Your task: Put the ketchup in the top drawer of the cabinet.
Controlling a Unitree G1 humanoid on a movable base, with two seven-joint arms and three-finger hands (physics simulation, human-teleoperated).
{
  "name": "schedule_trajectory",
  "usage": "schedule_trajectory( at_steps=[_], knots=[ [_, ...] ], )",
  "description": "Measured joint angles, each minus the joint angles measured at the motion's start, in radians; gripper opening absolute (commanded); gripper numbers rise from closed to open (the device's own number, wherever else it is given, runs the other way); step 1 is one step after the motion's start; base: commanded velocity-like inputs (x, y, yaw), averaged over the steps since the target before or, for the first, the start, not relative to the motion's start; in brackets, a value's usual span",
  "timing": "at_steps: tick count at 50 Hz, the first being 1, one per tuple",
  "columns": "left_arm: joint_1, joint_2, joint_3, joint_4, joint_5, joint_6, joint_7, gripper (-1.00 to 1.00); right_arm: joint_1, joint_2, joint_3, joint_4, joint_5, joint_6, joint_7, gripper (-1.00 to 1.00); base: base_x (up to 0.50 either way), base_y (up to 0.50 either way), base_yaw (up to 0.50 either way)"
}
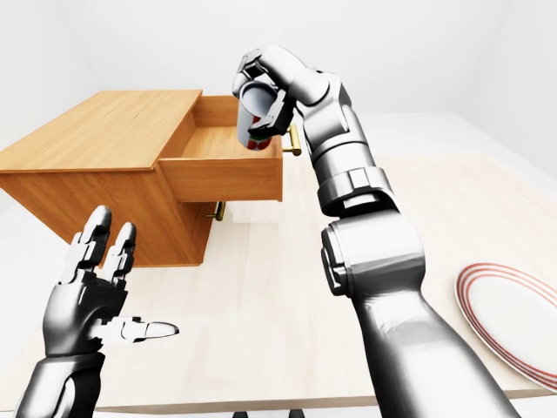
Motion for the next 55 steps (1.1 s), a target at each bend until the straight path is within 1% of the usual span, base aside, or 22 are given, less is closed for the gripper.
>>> schedule_trajectory(
  at_steps=[19, 51, 53, 54, 55],
  knots=[
    [0.001, 0.001, -0.001, 0.003, 0.000, -0.003, -0.003, 1.00, 0.019, 0.006, -0.005, 0.007, 0.002, 0.000, -0.012, -1.00, 0.00, 0.00, 0.00],
    [-0.001, 0.001, 0.002, -0.001, -0.005, 0.004, -0.006, 1.00, 0.042, 0.017, -0.024, 0.010, 0.014, 0.000, -0.029, -1.00, 0.00, 0.00, 0.00],
    [0.000, 0.001, 0.002, -0.002, -0.005, 0.004, -0.006, 1.00, 0.043, 0.017, -0.024, 0.010, 0.014, 0.000, -0.031, -0.07, 0.00, 0.00, 0.00],
    [0.000, 0.001, 0.002, -0.002, -0.005, 0.004, -0.006, 1.00, 0.043, 0.016, -0.024, 0.011, 0.013, 0.000, -0.031, 1.00, 0.00, 0.00, 0.00],
    [0.000, 0.001, 0.002, -0.002, -0.005, 0.004, -0.006, 1.00, 0.043, 0.016, -0.023, 0.012, 0.011, 0.000, -0.031, 1.00, 0.00, 0.00, 0.00]
  ],
)
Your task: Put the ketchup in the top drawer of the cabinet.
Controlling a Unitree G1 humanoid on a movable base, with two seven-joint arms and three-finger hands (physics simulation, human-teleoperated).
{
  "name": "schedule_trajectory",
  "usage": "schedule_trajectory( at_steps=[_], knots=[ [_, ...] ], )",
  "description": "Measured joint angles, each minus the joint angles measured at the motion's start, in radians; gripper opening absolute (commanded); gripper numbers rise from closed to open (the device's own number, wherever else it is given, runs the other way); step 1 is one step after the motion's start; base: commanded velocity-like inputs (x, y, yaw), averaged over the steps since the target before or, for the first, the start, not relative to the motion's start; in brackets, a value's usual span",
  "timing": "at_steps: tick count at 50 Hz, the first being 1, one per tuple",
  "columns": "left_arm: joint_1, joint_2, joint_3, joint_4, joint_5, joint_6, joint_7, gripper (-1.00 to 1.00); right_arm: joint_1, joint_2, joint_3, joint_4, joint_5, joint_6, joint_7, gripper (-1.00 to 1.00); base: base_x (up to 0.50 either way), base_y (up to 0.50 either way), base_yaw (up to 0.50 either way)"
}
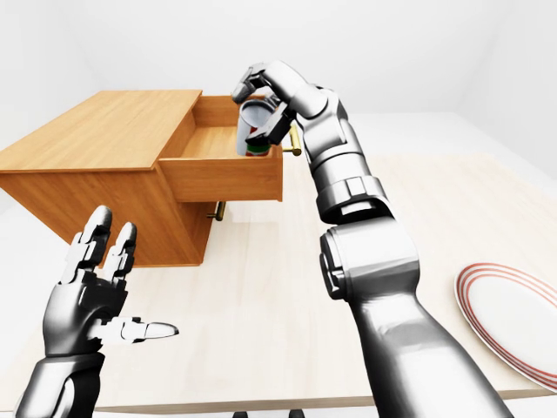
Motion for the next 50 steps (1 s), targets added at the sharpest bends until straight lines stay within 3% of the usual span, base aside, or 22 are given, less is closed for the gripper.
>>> schedule_trajectory(
  at_steps=[31, 50],
  knots=[
    [-0.006, 0.001, -0.004, 0.011, 0.005, -0.003, 0.005, 1.00, -0.021, -0.019, 0.000, -0.003, -0.022, 0.000, -0.006, 1.00, 0.00, 0.00, 0.00],
    [-0.006, 0.002, -0.003, 0.011, 0.003, -0.001, 0.007, 1.00, -0.135, -0.060, 0.026, -0.049, -0.046, 0.000, 0.065, 1.00, 0.00, 0.00, 0.00]
  ],
)
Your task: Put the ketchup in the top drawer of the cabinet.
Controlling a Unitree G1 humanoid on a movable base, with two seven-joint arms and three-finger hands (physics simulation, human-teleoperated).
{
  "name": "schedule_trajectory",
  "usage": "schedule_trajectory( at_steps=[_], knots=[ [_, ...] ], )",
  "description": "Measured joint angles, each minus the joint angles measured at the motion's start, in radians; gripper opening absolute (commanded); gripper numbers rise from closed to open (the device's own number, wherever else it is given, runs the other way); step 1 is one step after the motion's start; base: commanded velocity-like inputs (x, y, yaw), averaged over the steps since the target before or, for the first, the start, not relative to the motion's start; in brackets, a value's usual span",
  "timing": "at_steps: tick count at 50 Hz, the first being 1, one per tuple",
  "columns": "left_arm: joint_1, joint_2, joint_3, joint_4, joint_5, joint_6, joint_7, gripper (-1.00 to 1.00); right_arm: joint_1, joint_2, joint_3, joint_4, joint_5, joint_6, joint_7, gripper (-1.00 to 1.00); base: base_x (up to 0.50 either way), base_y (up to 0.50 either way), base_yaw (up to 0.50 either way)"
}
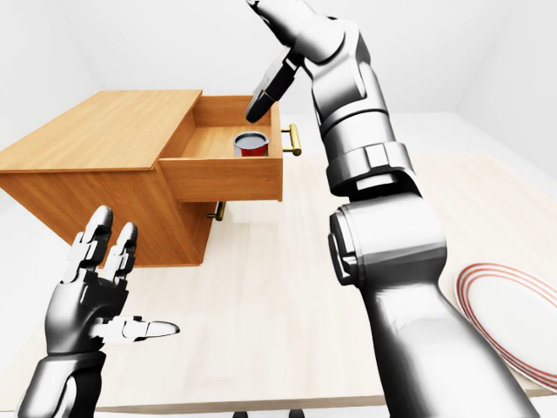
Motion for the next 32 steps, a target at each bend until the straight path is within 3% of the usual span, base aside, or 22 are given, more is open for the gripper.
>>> schedule_trajectory(
  at_steps=[8, 14, 18, 32],
  knots=[
    [0.002, -0.001, -0.001, -0.001, 0.001, -0.002, 0.000, 1.00, -0.031, -0.022, 0.017, -0.087, -0.010, 0.000, 0.054, 1.00, 0.00, 0.00, 0.00],
    [0.005, -0.001, -0.002, -0.003, 0.002, -0.003, 0.001, 1.00, 0.013, -0.034, 0.046, -0.315, -0.057, 0.000, 0.147, 1.00, 0.00, 0.00, 0.00],
    [0.008, -0.002, -0.003, -0.005, 0.003, -0.004, 0.000, 1.00, 0.086, -0.038, 0.069, -0.542, -0.126, 0.000, 0.235, 1.00, 0.00, 0.00, 0.00],
    [0.019, -0.004, -0.010, -0.011, 0.008, -0.014, 0.001, 1.00, 0.496, 0.031, 0.088, -1.317, -0.431, 0.000, 0.234, 1.00, 0.00, 0.00, 0.00]
  ],
)
